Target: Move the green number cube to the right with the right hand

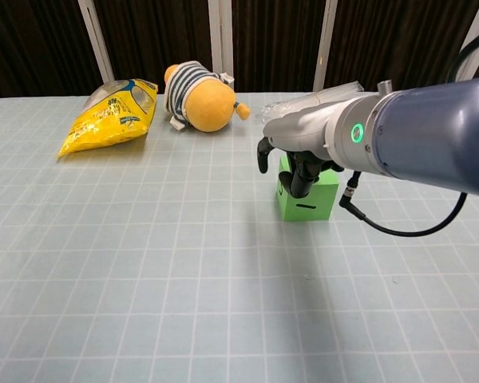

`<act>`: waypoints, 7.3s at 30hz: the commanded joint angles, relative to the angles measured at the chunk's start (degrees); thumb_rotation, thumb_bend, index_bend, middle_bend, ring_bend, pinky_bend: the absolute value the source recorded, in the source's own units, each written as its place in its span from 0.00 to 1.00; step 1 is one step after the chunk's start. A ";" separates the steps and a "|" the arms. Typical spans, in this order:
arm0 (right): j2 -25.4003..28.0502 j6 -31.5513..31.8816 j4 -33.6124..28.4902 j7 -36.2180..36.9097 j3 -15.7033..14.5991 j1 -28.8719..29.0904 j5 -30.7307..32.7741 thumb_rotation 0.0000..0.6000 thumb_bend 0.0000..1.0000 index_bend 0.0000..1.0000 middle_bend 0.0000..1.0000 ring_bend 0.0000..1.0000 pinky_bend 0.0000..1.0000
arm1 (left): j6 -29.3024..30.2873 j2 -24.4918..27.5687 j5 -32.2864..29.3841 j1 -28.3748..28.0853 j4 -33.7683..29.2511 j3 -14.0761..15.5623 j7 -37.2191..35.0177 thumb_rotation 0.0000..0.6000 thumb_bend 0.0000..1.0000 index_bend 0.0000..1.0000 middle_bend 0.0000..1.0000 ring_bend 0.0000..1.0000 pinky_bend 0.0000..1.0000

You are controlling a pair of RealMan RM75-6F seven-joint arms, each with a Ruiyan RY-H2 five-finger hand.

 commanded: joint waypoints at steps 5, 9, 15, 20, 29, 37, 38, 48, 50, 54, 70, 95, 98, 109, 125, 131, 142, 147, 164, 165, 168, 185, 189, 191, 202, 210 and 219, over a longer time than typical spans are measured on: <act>0.10 0.38 0.32 -0.15 -1.14 1.05 2.02 1.00 0.71 0.27 0.88 0.88 0.75 | 0.13 0.32 -0.90 0.20 0.25 -0.46 -1.31 1.00 0.36 0.01 0.00 0.00 0.00; 0.19 0.42 0.22 -0.05 -2.03 1.33 2.30 1.00 0.71 0.27 0.88 0.88 0.75 | 0.29 0.29 -0.89 0.29 0.12 -0.44 -1.15 1.00 0.36 0.01 0.00 0.00 0.00; 0.53 0.93 -0.30 0.38 -3.14 1.57 2.27 1.00 0.71 0.27 0.88 0.88 0.75 | 0.40 0.17 -0.63 0.32 -0.13 -0.32 -0.65 1.00 0.36 0.01 0.00 0.00 0.00; 1.25 1.31 -0.81 0.98 -3.98 1.38 2.54 1.00 0.71 0.27 0.88 0.88 0.75 | 0.56 0.26 -0.84 0.44 -0.22 -0.43 -0.87 1.00 0.36 0.01 0.00 0.00 0.00; 3.61 1.31 -2.46 2.52 -5.90 0.16 2.50 1.00 0.71 0.27 0.88 0.88 0.75 | 0.55 0.24 -0.67 0.47 -0.41 -0.32 -0.56 1.00 0.36 0.01 0.00 0.00 0.00; 6.51 1.69 -5.55 3.76 -8.36 -1.26 1.11 1.00 0.71 0.27 0.88 0.88 0.75 | 0.60 0.08 -0.68 0.50 -0.67 -0.28 0.08 1.00 0.36 0.01 0.00 0.00 0.00; 7.00 1.76 -6.01 3.97 -8.74 -1.50 0.84 1.00 0.71 0.27 0.88 0.88 0.75 | 0.61 0.08 -0.65 0.50 -0.70 -0.26 0.14 1.00 0.36 0.01 0.00 0.00 0.00; 11.27 0.53 -8.06 8.11 -12.29 -4.79 -3.52 1.00 0.71 0.27 0.88 0.88 0.75 | 0.79 -0.06 -0.60 0.63 -0.89 -0.20 0.52 1.00 0.36 0.01 0.00 0.00 0.00; 12.18 0.00 -8.13 9.26 -13.10 -5.63 -4.67 1.00 0.71 0.27 0.88 0.88 0.75 | 0.76 -0.10 -0.65 0.62 -0.96 -0.19 0.70 1.00 0.36 0.01 0.00 0.00 0.00; 13.66 -1.17 -7.67 11.22 -14.40 -7.02 -5.94 1.00 0.71 0.27 0.88 0.88 0.75 | 0.78 -0.20 -0.57 0.62 -1.09 -0.14 1.04 1.00 0.36 0.01 0.00 0.00 0.00; 18.51 -8.47 -2.28 18.60 -16.58 -10.69 -5.71 1.00 0.71 0.27 0.88 0.88 0.75 | 0.79 -0.25 -0.73 0.68 -1.19 -0.19 1.28 1.00 0.36 0.01 0.00 0.00 0.00; 23.24 -13.09 -1.25 20.41 -16.64 -8.58 -1.24 1.00 0.71 0.27 0.88 0.88 0.75 | 0.63 -0.71 -1.05 0.51 -1.16 -0.30 3.01 1.00 0.36 0.01 0.00 0.00 0.00; 23.83 -11.91 -2.93 19.15 -17.26 -8.00 0.13 1.00 0.71 0.27 0.88 0.88 0.75 | 0.66 -0.69 -1.01 0.54 -1.17 -0.28 3.00 1.00 0.36 0.01 0.00 0.00 0.00; 23.49 -11.05 -5.18 20.49 -17.85 -8.39 -3.13 1.00 0.71 0.27 0.88 0.88 0.75 | 0.21 -0.51 -1.64 0.57 -1.63 -0.27 3.06 1.00 0.36 0.01 0.00 0.00 0.00; 21.47 -9.66 -5.88 21.47 -17.35 -8.24 -6.42 1.00 0.71 0.26 0.88 0.88 0.75 | -0.06 -0.23 -2.08 0.52 -1.73 -0.46 2.63 1.00 0.36 0.01 0.00 0.00 0.00; 20.76 -10.47 -4.06 21.26 -16.42 -7.15 -3.73 1.00 0.71 0.25 0.88 0.88 0.75 | -0.07 -0.16 -2.11 0.52 -1.67 -0.51 2.42 1.00 0.36 0.01 0.00 0.00 0.00; 20.10 -13.42 -0.17 22.40 -15.49 -6.26 -1.16 1.00 0.71 0.25 0.88 0.88 0.75 | -0.13 -0.18 -2.24 0.50 -1.67 -0.56 2.41 1.00 0.36 0.01 0.00 0.00 0.00; 19.79 -14.99 2.38 23.06 -14.73 -5.62 0.22 1.00 0.71 0.25 0.88 0.88 0.75 | 0.08 -0.17 -2.30 0.59 -1.61 -0.66 2.23 1.00 0.36 0.01 0.00 0.00 0.00; 17.61 -17.05 7.25 23.21 -13.77 -3.46 3.42 1.00 0.71 0.25 0.88 0.88 0.75 | -0.32 -0.07 -2.74 0.48 -1.69 -0.79 2.09 1.00 0.36 0.01 0.00 0.00 0.00; 17.46 -17.14 7.64 23.22 -13.70 -3.33 3.68 1.00 0.71 0.25 0.88 0.88 0.75 | -0.37 -0.07 -2.70 0.46 -1.72 -0.77 2.10 1.00 0.36 0.01 0.00 0.00 0.00; 17.25 -17.40 8.40 23.25 -13.58 -3.08 4.34 1.00 0.71 0.25 0.88 0.88 0.75 | -0.30 -0.05 -2.60 0.47 -1.74 -0.75 2.08 1.00 0.36 0.01 0.00 0.00 0.00; 24.79 -5.75 4.67 22.72 -16.80 -6.18 -1.62 1.00 0.71 0.22 0.88 0.85 0.74 | -0.24 0.04 -2.80 0.57 -1.72 -0.86 1.70 1.00 0.36 0.01 0.00 0.00 0.00; 27.51 2.46 1.38 31.96 -16.63 -12.61 -12.98 1.00 0.70 0.16 0.48 0.47 0.52 | -0.28 -0.03 -2.49 0.54 -1.83 -0.67 1.94 1.00 0.36 0.01 0.00 0.00 0.00; 28.00 6.86 1.11 38.93 -16.01 -16.69 -19.59 1.00 0.64 0.14 0.23 0.24 0.43 | -0.14 -0.09 -2.24 0.59 -1.88 -0.57 2.14 1.00 0.36 0.01 0.00 0.00 0.00; 26.78 20.45 4.88 73.49 -22.09 -38.59 -51.30 1.00 0.42 0.12 0.08 0.09 0.21 | 0.72 -0.09 -2.00 1.07 -2.04 -0.51 1.83 1.00 0.36 0.01 0.00 0.00 0.00; 23.05 27.67 18.22 76.77 -32.80 -48.88 -74.59 1.00 0.34 0.08 0.06 0.07 0.12 | 0.84 -0.27 -1.54 1.15 -2.18 -0.23 2.54 1.00 0.36 0.01 0.00 0.00 0.00; 23.46 28.43 17.42 59.32 -31.40 -53.12 -77.26 1.00 0.34 0.08 0.06 0.07 0.10 | -0.25 -0.79 1.16 0.37 -2.21 1.10 4.30 1.00 0.36 0.01 0.00 0.00 0.00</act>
